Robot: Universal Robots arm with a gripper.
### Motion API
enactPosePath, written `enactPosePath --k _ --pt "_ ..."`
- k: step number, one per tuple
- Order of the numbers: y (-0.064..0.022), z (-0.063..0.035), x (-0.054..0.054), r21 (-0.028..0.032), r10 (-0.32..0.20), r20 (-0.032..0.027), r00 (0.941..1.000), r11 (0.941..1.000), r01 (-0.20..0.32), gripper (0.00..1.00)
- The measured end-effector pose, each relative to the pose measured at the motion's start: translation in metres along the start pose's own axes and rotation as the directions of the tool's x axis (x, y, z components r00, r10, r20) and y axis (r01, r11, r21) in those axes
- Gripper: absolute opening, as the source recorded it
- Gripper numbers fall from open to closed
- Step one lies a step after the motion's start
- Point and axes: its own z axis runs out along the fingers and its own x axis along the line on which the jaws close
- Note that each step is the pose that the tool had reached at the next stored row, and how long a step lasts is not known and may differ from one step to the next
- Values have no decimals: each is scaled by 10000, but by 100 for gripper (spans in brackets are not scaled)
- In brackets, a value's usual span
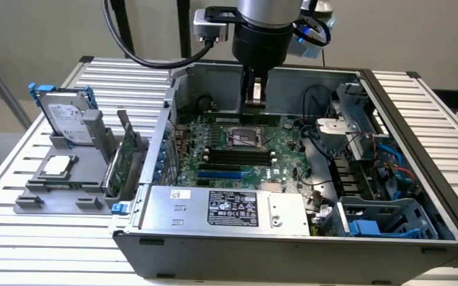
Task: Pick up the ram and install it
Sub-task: 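Insert the ram into the slot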
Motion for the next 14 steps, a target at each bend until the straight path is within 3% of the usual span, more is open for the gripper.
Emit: enactPosePath --k 6,11,14 --pt "-32 119 -207 0 6 -2 10000 10000 -6 0" --pt "-49 212 -243 8 203 7 9998 9998 -203 0" --pt "-50 219 -249 11 246 8 9997 9997 -246 0"
